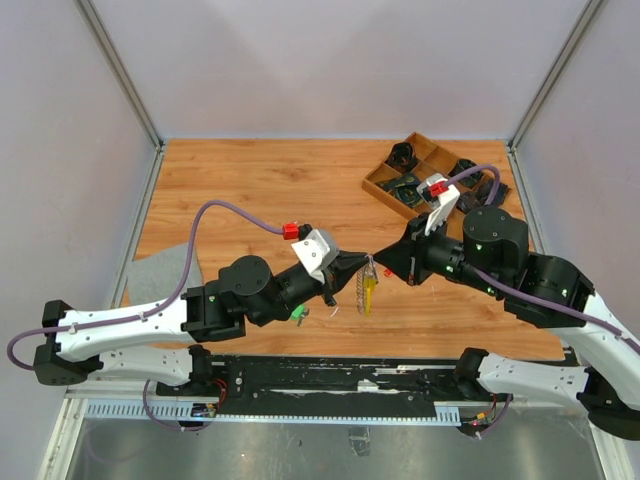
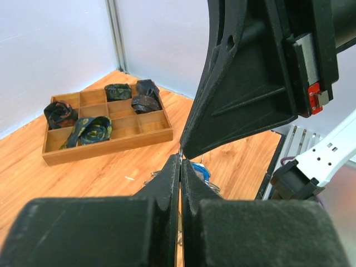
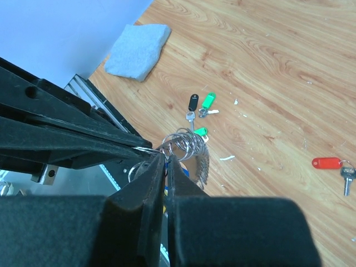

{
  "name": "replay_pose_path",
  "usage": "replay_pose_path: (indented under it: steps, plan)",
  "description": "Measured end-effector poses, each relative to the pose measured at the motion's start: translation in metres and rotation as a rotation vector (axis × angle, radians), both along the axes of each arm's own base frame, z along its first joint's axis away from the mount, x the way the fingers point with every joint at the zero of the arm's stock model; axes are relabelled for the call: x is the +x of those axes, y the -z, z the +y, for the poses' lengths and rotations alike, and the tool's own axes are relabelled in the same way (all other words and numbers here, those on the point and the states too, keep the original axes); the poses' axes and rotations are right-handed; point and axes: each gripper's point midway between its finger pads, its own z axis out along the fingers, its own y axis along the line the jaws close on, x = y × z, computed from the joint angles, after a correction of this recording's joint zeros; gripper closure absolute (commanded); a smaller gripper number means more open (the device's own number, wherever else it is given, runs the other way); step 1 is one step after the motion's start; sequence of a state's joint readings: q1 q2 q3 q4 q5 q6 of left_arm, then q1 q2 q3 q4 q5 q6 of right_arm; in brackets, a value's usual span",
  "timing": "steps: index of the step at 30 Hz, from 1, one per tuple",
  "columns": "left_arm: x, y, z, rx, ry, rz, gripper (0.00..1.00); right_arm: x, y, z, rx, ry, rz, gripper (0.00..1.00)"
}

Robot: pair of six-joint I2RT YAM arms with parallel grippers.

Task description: Put the keys on the keyring

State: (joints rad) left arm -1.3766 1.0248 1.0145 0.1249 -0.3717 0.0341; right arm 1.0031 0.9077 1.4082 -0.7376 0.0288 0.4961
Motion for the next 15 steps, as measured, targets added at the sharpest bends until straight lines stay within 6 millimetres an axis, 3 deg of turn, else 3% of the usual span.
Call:
replay_pose_path:
  steps: [9,15]
  plan:
    - [-0.001,-0.003,-0.001,-0.011,0.007,-0.009,0.99,0.000,0.017,-0.001,-0.036,0.001,0.024,0.81]
    - [-0.002,-0.006,0.000,-0.018,0.014,-0.011,1.00,-0.006,-0.012,-0.017,0.044,-0.006,-0.095,0.66]
